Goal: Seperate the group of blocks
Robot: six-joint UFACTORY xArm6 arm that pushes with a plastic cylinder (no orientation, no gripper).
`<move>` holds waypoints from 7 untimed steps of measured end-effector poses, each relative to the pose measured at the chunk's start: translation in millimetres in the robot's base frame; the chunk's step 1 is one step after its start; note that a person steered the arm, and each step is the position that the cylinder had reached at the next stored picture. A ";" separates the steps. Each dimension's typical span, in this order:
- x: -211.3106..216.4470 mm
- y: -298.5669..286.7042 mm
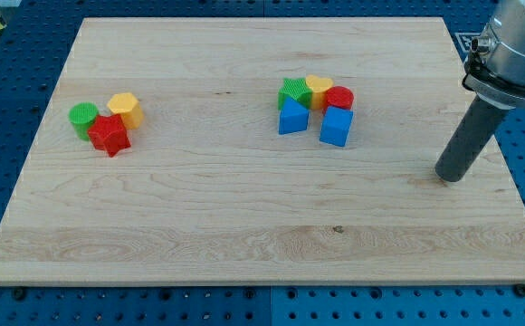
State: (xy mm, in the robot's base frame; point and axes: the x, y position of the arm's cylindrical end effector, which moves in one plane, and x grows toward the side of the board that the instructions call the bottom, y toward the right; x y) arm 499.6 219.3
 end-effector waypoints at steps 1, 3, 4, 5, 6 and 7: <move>0.0 1.0; -9.5 -23.5; -45.6 -28.1; -99.4 -31.9; -124.5 -53.1; -125.5 -89.7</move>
State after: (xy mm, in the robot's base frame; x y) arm 374.1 129.5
